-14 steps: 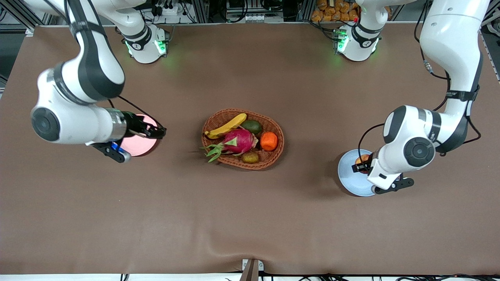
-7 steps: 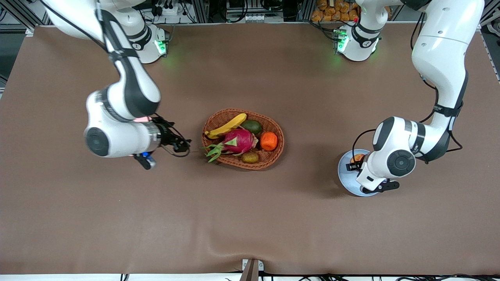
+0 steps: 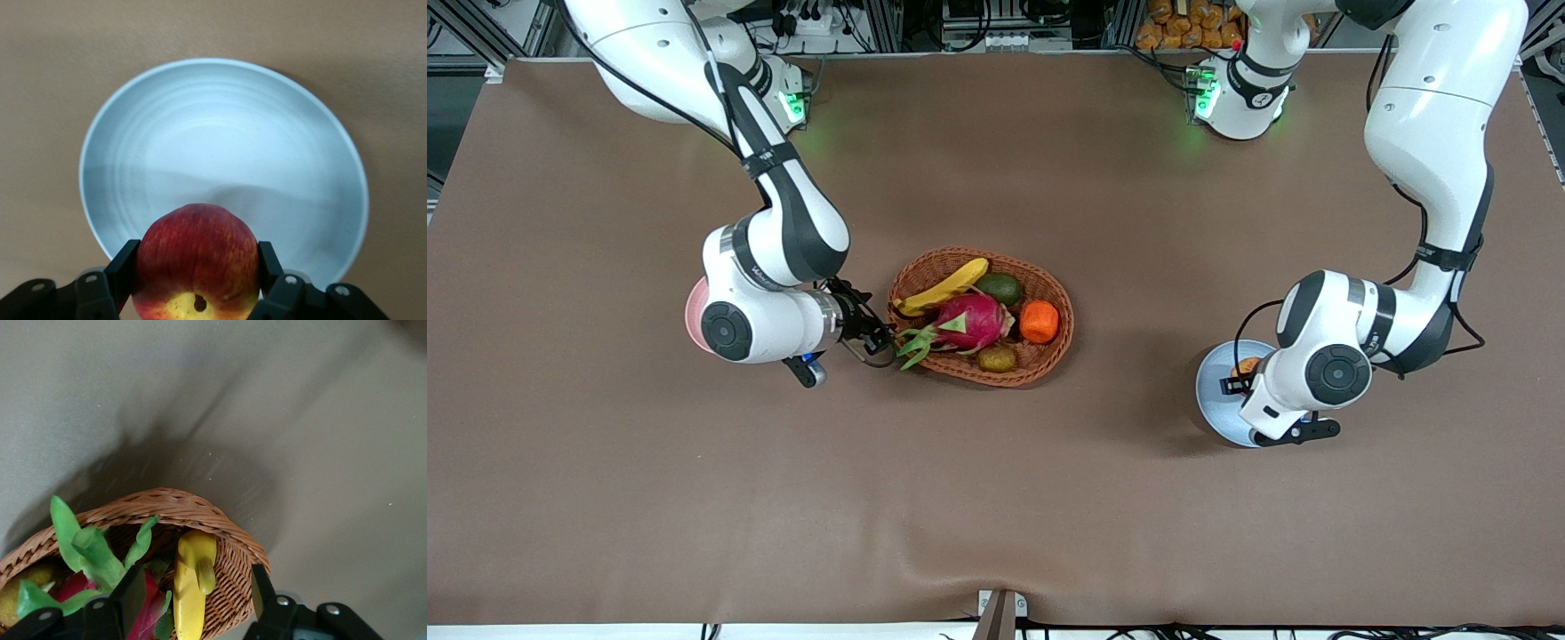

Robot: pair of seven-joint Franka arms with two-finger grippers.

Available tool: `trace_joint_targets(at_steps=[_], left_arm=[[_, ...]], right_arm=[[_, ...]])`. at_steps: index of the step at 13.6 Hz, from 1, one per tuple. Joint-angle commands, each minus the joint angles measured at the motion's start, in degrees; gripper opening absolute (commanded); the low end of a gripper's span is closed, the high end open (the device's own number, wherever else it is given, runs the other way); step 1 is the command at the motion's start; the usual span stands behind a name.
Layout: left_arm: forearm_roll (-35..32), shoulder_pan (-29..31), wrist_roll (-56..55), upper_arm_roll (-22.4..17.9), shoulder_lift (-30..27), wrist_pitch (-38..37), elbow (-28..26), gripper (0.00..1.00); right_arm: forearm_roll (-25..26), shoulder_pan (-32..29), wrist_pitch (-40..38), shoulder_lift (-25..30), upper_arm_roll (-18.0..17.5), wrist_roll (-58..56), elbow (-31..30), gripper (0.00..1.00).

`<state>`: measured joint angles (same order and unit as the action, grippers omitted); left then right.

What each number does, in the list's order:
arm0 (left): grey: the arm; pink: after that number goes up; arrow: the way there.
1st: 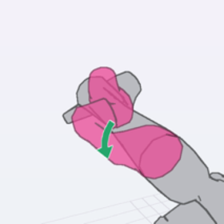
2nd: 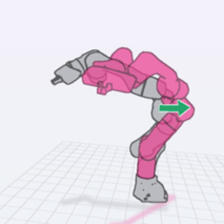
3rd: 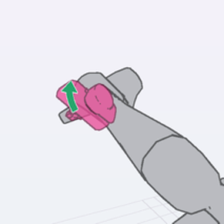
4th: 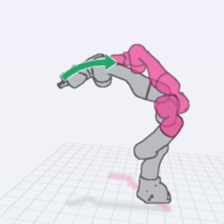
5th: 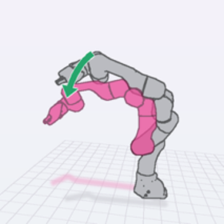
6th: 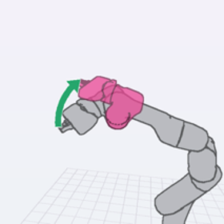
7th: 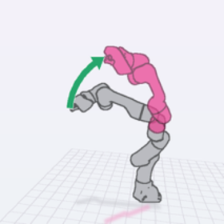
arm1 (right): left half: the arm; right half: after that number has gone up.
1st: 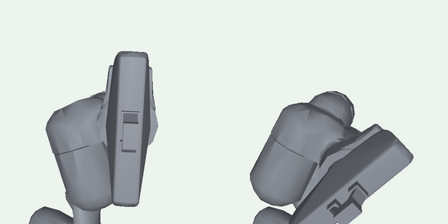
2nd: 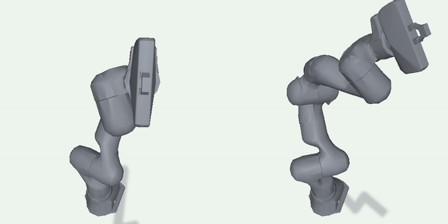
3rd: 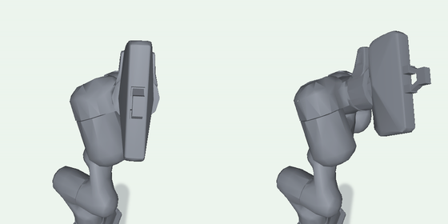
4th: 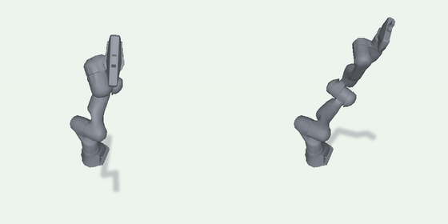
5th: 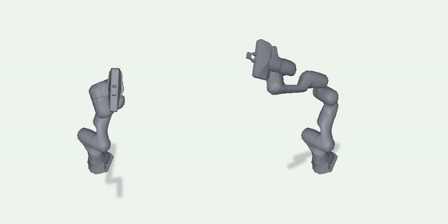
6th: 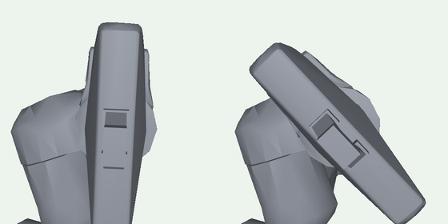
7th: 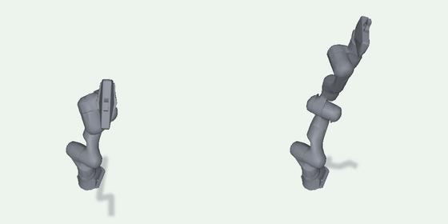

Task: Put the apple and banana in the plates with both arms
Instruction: 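Lower the apple toward the plate while the right gripper reaches the basket, then grasp the yellow banana with the right gripper while the left gripper holds the apple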

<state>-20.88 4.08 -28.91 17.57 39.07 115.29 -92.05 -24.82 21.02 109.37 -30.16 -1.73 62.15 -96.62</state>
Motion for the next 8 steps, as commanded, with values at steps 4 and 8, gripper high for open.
trace_joint_targets(at_steps=[4, 8], left_arm=[[-2.76, -0.21, 0.96, -0.17, 1.79, -0.32, 1.52, 0.00], [-2.67, -0.21, 2.54, -0.17, 2.50, -0.32, 2.14, 0.00]], right_arm=[[-1.46, 1.65, 1.80, 0.98, 0.50, 0.51, -2.51, 0.63], [-1.55, 2.26, 2.95, 0.98, 0.50, 1.39, -3.57, 0.62]])
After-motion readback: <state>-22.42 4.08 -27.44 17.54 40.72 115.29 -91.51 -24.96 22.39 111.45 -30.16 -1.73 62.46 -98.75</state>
